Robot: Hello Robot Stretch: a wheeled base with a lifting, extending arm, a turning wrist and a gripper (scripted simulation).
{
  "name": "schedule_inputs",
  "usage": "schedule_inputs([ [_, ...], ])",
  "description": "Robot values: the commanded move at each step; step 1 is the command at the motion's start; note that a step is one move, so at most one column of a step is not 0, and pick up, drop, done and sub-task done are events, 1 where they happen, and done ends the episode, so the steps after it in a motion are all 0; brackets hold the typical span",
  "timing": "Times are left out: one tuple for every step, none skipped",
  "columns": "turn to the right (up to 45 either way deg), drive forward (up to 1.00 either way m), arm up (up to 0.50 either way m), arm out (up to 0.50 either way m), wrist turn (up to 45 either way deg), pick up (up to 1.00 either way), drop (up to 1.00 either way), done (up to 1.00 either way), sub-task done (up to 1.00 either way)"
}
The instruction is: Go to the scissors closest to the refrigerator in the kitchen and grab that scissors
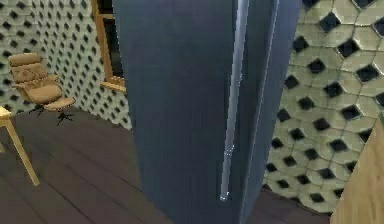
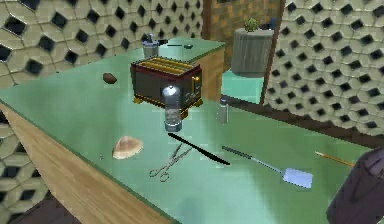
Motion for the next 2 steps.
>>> schedule_inputs([
  [-36.0,0.00,0.00,0.00,0.0,0.00,0.00,0.00,0.00],
  [0.0,1.00,0.00,0.00,0.0,0.00,0.00,0.00,0.00],
])
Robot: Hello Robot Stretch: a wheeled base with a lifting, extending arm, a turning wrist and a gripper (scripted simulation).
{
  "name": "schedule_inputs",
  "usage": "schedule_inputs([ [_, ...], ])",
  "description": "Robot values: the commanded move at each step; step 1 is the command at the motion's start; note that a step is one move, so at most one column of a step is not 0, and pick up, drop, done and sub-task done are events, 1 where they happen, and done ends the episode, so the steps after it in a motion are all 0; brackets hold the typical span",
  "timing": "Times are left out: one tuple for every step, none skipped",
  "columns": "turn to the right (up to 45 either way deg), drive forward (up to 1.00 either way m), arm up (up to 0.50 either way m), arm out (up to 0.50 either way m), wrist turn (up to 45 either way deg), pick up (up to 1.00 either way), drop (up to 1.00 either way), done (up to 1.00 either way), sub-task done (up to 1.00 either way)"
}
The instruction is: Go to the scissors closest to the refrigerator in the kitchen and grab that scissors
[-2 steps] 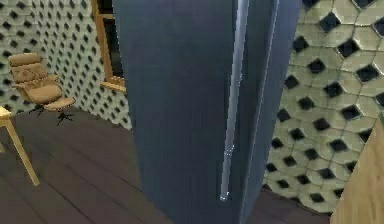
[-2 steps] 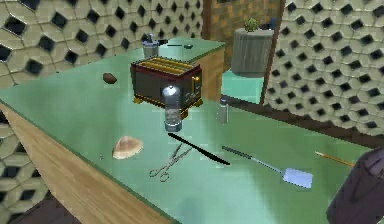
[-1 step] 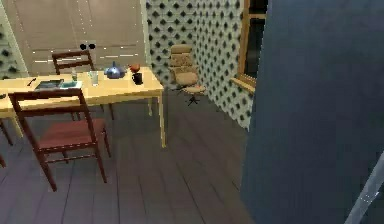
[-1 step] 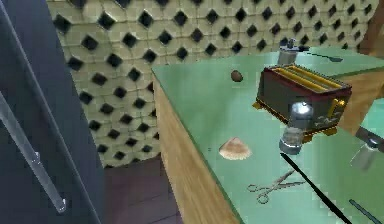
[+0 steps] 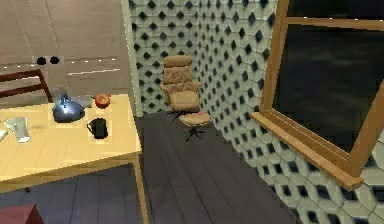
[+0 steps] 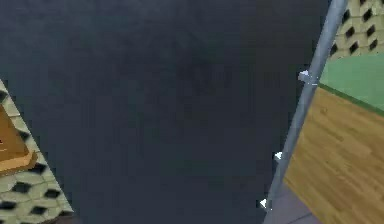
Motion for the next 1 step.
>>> schedule_inputs([
  [0.0,0.95,0.00,0.00,0.0,0.00,0.00,0.00,0.00],
])
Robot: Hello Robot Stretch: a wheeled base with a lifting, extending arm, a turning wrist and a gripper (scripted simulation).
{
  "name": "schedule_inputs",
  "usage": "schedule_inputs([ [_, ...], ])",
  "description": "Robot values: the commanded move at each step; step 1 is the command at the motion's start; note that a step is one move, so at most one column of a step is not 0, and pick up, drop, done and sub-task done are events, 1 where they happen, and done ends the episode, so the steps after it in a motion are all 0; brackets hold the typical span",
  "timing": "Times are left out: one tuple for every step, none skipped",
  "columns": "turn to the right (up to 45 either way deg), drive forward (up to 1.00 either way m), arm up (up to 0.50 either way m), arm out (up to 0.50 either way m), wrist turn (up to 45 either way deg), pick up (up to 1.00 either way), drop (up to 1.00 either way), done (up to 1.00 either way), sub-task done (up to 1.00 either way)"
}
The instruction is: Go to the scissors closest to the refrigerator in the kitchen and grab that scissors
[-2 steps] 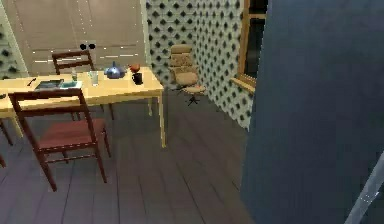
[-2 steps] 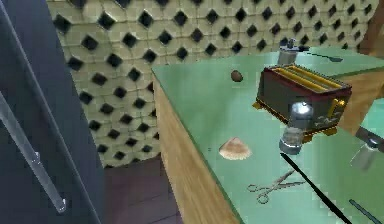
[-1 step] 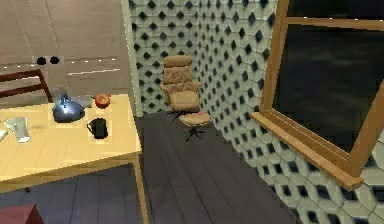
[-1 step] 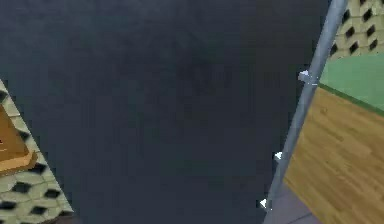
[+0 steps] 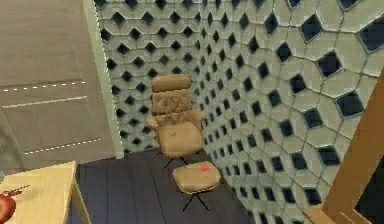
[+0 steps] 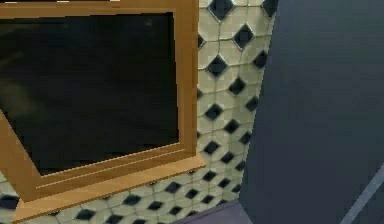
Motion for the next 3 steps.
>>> schedule_inputs([
  [-6.0,0.00,0.00,0.00,0.0,0.00,0.00,0.00,0.00],
  [-3.0,0.00,0.00,0.00,0.0,0.00,0.00,0.00,0.00],
  [0.0,0.25,0.00,0.00,0.0,0.00,0.00,0.00,0.00],
])
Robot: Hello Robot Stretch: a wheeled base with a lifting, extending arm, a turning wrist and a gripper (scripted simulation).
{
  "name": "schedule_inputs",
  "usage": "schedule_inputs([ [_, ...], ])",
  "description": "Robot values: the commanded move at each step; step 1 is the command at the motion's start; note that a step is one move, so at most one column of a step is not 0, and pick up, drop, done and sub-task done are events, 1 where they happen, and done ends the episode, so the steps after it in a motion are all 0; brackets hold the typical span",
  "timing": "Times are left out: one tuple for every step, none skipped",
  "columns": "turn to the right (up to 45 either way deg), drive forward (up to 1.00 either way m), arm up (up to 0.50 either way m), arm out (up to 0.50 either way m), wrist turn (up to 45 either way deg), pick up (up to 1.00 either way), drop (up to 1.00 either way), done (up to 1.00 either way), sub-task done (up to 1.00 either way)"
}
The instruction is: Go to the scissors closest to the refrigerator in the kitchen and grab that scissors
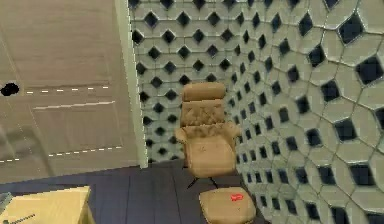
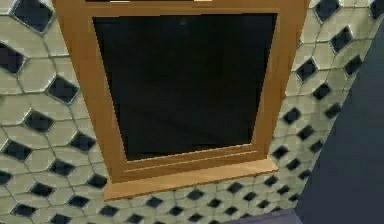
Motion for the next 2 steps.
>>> schedule_inputs([
  [45.0,0.00,0.00,0.00,0.0,0.00,0.00,0.00,0.00],
  [45.0,0.00,0.00,0.00,0.0,0.00,0.00,0.00,0.00],
])
